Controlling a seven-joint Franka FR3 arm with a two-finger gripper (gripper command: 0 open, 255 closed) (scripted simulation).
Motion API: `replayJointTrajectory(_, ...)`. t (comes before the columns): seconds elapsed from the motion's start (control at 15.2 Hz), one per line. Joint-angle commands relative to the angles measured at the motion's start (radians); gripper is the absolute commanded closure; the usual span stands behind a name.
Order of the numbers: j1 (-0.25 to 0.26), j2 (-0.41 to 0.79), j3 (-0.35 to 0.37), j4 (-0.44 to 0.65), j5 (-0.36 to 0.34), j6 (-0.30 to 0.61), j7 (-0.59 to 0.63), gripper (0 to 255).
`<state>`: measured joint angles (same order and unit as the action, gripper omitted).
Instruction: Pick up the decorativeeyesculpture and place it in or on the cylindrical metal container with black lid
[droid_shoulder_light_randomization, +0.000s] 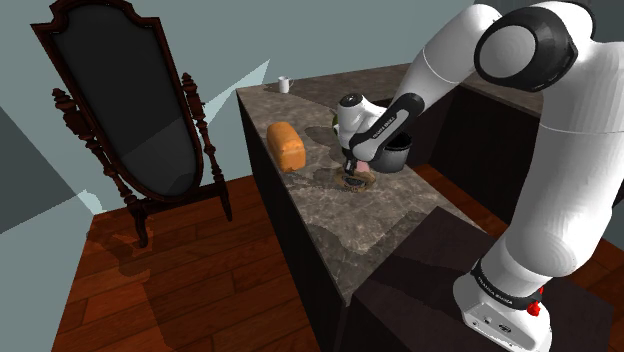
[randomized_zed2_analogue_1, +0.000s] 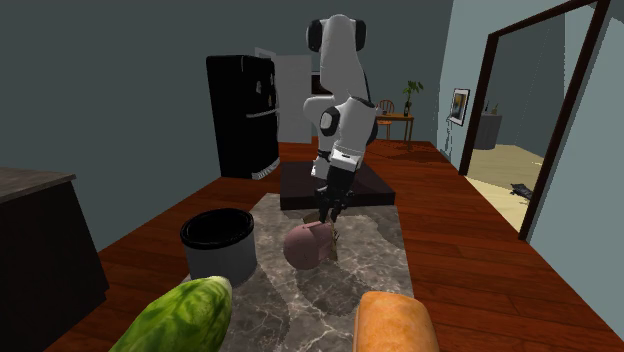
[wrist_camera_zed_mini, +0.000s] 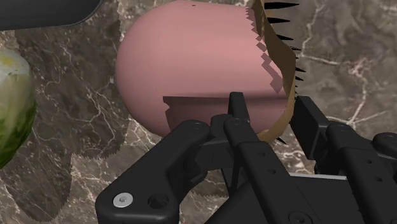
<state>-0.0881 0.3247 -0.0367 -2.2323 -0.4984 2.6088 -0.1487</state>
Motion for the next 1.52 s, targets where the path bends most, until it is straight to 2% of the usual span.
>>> replayJointTrajectory(0.0,0.000,0.001,0.000,0.000,0.000,0.000,0.000,255)
replayJointTrajectory(0.2,0.000,0.000,0.000,0.000,0.000,0.000,0.000,255)
replayJointTrajectory(1.45,-0.014,-0.196,0.037,0.023,0.109,-0.209,-0.124,255)
